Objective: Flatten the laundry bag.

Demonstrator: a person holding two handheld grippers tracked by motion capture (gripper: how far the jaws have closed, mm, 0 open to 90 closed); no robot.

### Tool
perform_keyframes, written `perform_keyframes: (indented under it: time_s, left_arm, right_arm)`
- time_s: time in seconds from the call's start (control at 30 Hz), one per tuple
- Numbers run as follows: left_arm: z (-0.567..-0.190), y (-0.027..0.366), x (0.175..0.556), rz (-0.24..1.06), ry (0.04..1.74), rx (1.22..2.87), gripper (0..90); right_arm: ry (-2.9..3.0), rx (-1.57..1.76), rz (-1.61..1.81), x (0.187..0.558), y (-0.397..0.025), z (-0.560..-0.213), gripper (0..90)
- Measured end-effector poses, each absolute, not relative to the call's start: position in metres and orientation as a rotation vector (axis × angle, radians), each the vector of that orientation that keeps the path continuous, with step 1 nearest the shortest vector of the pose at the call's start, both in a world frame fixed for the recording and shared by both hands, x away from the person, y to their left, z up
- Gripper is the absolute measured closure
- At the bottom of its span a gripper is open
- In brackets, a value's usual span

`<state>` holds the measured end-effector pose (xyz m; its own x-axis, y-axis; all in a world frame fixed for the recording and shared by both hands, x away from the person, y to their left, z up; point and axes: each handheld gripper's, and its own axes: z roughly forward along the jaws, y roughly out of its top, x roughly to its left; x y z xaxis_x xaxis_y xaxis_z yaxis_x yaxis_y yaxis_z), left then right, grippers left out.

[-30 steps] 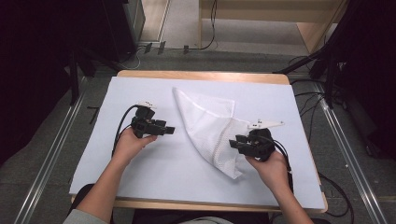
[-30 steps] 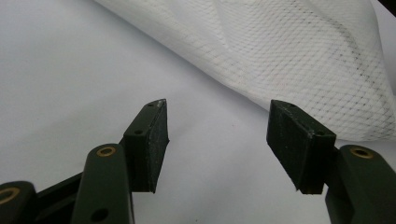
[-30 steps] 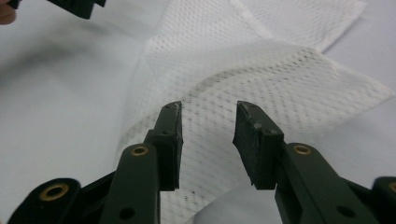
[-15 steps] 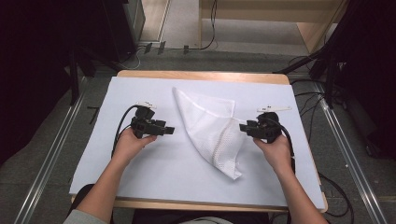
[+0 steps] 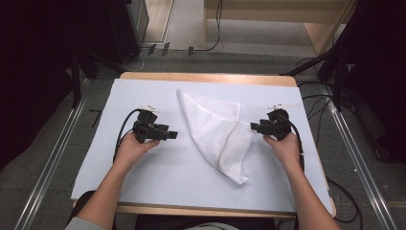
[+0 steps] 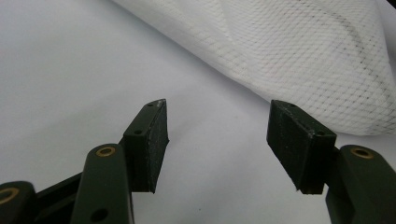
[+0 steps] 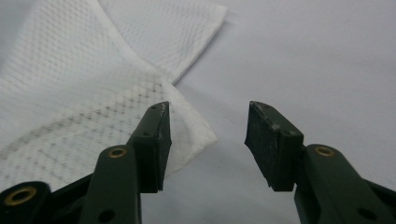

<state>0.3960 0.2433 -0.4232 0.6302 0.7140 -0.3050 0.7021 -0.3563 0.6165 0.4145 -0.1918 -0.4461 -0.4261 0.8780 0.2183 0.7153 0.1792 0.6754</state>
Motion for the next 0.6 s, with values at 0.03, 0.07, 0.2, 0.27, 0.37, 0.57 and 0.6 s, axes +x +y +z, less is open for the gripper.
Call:
perform_keyframes:
  time_s: [0.03, 0.07, 0.2, 0.27, 0.37, 0.57, 0.6]
  left_arm:
    - [-0.423, 0.244, 0.396, 0.019, 1.105, 2.111, 39.4]
    - [-0.423, 0.244, 0.395, 0.022, 1.106, 2.112, 39.4]
    - [-0.423, 0.246, 0.394, 0.024, 1.109, 2.11, 39.3]
    - [-0.423, 0.247, 0.394, 0.025, 1.113, 2.104, 39.4]
    - [-0.423, 0.248, 0.393, 0.028, 1.116, 2.105, 39.4]
    - [-0.423, 0.25, 0.393, 0.031, 1.12, 2.1, 39.4]
    - [-0.423, 0.25, 0.393, 0.031, 1.121, 2.101, 39.4]
  right_arm:
    - [2.243, 1.533, 1.055, 0.416, -0.19, -0.449, 52.4]
    - [2.257, 1.529, 1.04, 0.417, -0.188, -0.451, 53.3]
    - [2.294, 1.54, 1.002, 0.422, -0.183, -0.463, 55.5]
    - [2.299, 1.551, 0.979, 0.423, -0.182, -0.467, 57.1]
    - [2.288, 1.551, 0.995, 0.423, -0.185, -0.468, 62.7]
    - [2.289, 1.475, 0.91, 0.419, -0.178, -0.468, 75.3]
    - [2.296, 1.477, 0.916, 0.419, -0.177, -0.467, 77.8]
